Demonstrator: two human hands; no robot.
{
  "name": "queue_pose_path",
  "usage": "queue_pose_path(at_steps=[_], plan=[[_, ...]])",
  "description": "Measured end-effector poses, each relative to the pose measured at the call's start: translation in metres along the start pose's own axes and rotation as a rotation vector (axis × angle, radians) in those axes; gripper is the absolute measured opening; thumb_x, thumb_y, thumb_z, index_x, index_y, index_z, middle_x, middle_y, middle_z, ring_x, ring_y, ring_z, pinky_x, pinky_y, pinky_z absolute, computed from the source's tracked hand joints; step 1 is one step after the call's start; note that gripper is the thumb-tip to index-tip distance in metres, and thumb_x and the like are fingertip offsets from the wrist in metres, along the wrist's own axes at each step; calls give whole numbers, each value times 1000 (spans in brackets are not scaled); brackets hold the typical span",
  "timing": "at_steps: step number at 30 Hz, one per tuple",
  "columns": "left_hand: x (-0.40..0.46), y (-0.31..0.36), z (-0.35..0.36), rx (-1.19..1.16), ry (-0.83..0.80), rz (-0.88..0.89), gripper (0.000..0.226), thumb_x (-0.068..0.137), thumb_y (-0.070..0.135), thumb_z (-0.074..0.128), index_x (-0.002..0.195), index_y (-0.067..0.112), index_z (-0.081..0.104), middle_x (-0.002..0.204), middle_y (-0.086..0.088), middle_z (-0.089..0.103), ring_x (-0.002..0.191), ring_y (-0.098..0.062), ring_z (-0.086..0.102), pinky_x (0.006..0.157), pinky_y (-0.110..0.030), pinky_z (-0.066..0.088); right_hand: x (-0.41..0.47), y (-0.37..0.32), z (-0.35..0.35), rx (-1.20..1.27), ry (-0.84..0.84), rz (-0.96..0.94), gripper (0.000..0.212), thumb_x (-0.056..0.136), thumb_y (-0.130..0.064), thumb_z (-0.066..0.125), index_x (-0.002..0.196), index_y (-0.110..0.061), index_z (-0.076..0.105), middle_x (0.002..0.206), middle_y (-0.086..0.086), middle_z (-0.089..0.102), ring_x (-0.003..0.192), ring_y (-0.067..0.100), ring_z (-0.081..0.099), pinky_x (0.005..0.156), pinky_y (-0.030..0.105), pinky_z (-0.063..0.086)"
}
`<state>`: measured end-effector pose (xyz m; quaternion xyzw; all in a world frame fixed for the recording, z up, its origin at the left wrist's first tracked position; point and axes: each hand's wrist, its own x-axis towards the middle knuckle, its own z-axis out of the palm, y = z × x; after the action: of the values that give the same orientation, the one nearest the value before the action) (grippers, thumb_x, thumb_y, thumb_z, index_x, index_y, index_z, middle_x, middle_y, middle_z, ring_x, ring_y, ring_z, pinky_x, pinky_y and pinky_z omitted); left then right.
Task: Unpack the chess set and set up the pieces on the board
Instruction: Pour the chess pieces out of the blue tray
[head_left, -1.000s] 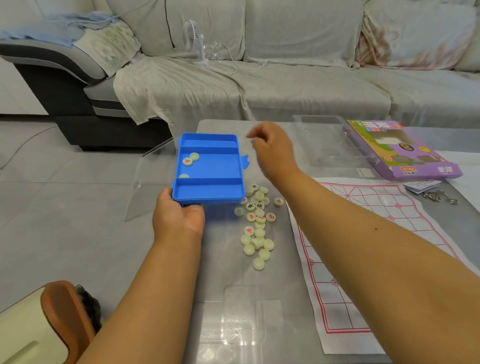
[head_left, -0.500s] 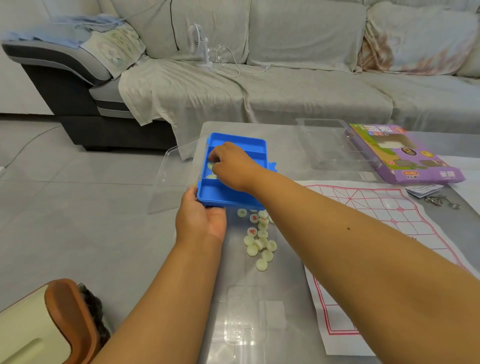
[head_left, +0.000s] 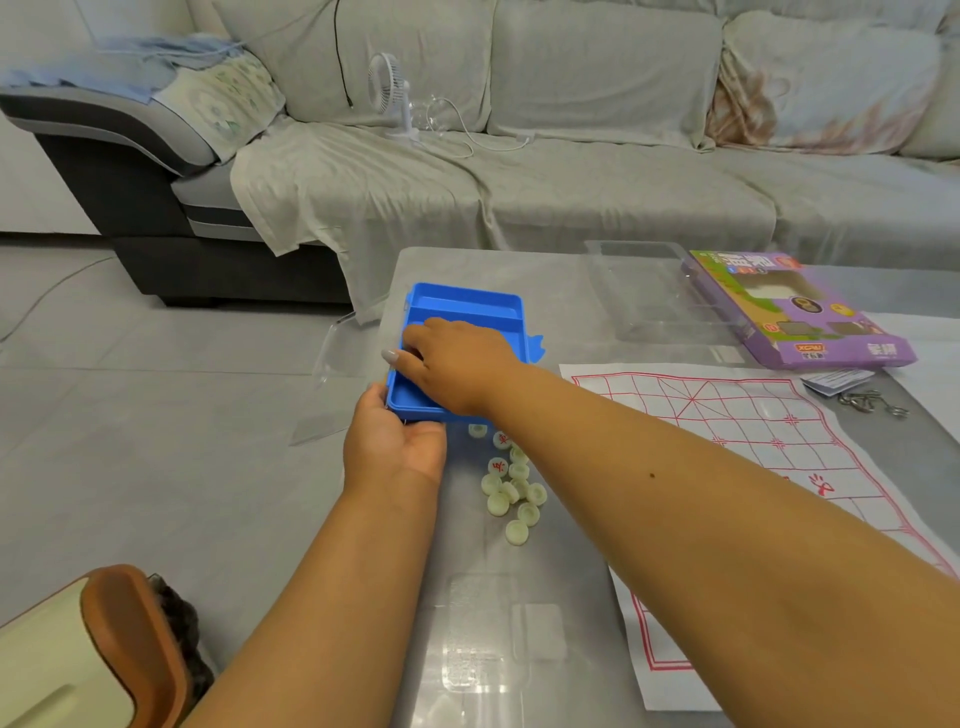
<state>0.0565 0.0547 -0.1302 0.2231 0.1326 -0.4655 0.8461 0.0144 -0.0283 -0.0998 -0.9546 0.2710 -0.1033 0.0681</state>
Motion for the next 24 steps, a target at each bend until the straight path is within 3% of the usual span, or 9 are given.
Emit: queue_pose_path(at_steps=[3,6,8,13,18,21,22,24], plan=[[-2,0,0,-7,12,-8,32,100,18,37,116,4,62,98,-14,69,89,-21,68,79,-35,57,1,1,2,-44,12,17,47,95,-58,25,78,-21,48,73,-5,50,68,16,51,62,34,42],[-4,0,2,0,15,-7,30,100,16,39,114,4,62,101,-15,68,91,-22,68,82,-37,57,1,2,5,-77,39,45,48,95,-59,22,65,-25,37,63,-6,43,63,15,50,58,33,39],[-4,0,2,3,22,-3,28,99,16,39,113,4,61,101,-15,67,91,-23,68,89,-39,54,1,2,6,-56,60,51,50,96,-57,22,60,-25,33,63,-5,44,62,16,49,56,32,36],[-3,1,0,4,39,1,29,99,17,40,117,4,59,105,-16,66,97,-24,67,94,-41,52,0,3,7,-11,29,23,55,98,-51,24,60,-16,43,66,-3,42,64,17,48,59,32,34],[-1,2,0,14,45,16,29,97,12,39,116,4,59,106,-16,66,96,-24,66,88,-40,55,-2,5,2,-37,36,73,50,99,-50,23,58,-25,31,58,-2,40,62,19,46,58,33,35],[1,3,-1,18,45,26,30,98,13,39,119,4,59,106,-16,66,98,-24,66,89,-41,54,-5,2,-2,-22,30,55,45,103,-36,29,61,-35,10,60,0,34,68,22,48,65,39,45],[2,3,-2,22,45,29,30,98,13,39,119,4,59,106,-15,66,97,-24,66,89,-41,54,-5,2,-1,-27,19,35,46,103,-35,30,62,-35,11,60,0,33,69,23,48,64,39,45],[2,3,-2,31,53,43,30,98,13,39,119,4,59,107,-15,66,96,-24,66,87,-40,55,-3,5,2,20,2,20,40,101,-41,30,62,-32,30,62,-1,40,68,21,48,59,35,39]])
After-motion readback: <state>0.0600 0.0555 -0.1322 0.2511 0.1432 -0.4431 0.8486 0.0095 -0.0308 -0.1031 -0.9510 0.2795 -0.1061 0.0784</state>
